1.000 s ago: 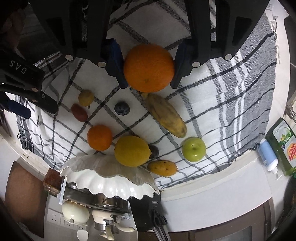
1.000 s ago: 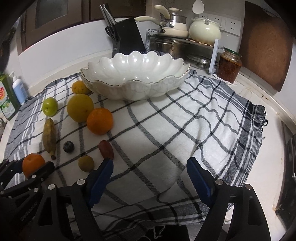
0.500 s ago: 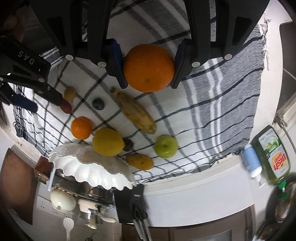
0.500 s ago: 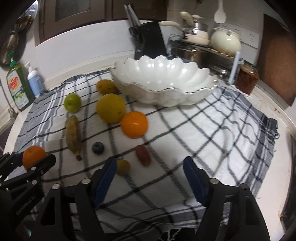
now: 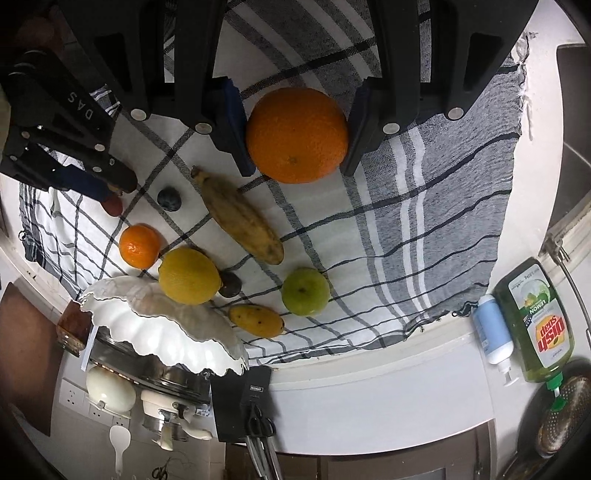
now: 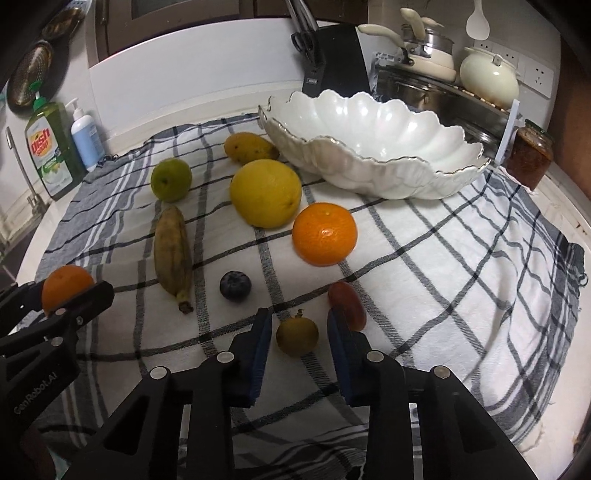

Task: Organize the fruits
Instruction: 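Grasp the small brown round fruit with the right tool while the left tool holds the orange, then carry the orange and small fruit over the white scalloped bowl with both tools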

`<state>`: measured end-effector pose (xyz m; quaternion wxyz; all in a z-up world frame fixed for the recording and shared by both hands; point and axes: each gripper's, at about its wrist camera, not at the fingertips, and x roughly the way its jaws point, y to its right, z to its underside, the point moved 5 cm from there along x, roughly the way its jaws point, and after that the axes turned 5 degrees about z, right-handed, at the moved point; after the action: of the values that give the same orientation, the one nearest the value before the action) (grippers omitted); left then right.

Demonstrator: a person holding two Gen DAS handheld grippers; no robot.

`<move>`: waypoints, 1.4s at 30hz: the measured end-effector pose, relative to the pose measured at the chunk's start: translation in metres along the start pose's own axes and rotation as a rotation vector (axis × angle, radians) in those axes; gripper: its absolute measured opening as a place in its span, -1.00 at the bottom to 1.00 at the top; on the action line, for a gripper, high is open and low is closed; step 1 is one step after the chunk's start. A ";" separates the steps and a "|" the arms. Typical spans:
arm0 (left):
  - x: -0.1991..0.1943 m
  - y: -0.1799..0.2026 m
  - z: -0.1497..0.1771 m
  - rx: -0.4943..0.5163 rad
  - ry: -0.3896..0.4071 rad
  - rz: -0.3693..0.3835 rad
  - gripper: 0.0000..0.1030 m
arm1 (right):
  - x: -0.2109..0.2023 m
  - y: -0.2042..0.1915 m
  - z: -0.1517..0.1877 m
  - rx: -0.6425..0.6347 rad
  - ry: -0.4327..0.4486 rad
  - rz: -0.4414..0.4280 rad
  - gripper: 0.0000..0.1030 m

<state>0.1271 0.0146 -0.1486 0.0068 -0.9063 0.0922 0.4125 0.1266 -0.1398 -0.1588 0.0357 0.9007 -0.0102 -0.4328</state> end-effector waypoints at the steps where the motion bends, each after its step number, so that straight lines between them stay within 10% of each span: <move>1: 0.001 0.000 0.000 0.000 -0.001 0.001 -0.10 | 0.002 -0.001 0.001 -0.002 -0.006 -0.002 -0.48; 20: -0.014 0.013 -0.022 0.030 0.040 0.021 -0.10 | -0.021 0.012 -0.013 0.026 0.062 0.001 -0.52; 42: -0.025 0.065 -0.123 0.125 0.177 0.117 -0.11 | -0.043 0.074 -0.089 0.105 0.167 0.038 -0.52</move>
<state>0.1912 -0.0563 -0.0445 0.0312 -0.9299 0.1707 0.3242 0.1705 -0.2064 -0.0644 -0.0024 0.9339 -0.0471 -0.3543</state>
